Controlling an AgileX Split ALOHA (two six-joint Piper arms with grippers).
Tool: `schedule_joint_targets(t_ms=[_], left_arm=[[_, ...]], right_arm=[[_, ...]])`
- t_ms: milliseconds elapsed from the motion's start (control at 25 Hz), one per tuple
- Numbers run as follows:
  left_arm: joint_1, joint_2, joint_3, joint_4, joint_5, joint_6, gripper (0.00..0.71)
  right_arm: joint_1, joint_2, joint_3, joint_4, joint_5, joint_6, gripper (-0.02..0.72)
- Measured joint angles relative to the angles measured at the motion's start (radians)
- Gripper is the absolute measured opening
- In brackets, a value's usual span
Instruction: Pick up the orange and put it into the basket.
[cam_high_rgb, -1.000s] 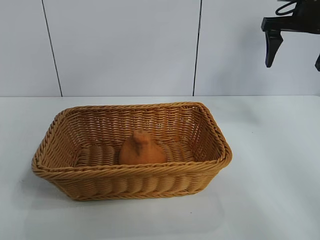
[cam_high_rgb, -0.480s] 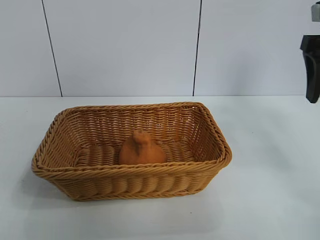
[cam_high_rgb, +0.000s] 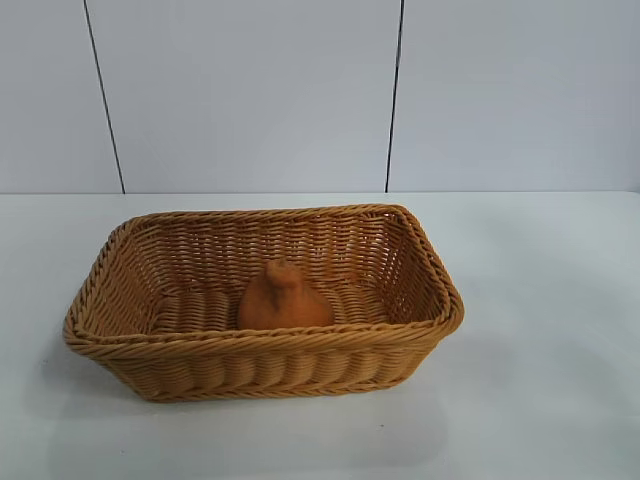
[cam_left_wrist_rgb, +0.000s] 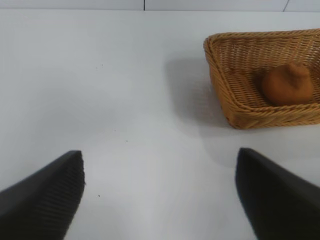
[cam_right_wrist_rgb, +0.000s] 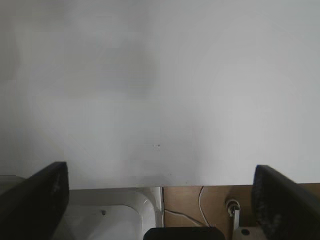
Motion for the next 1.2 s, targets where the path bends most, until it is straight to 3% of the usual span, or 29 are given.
schedule_joint_targets(t_ms=[280,720,1200], left_arm=[[0.0,0.0,0.0,0.0,0.0,0.0,0.589],[0.0,0.0,0.0,0.0,0.0,0.0,0.589],[0.0,0.0,0.0,0.0,0.0,0.0,0.589]], right_arm=[[0.0,-0.384,0.228,0.0,-0.089,-0.006,0.684],[0.0,-0.872,0.233,0.0,-0.116,-0.006,0.684],[0.0,-1.019,0.235,0.007,-0.113,-0.006,0.684]])
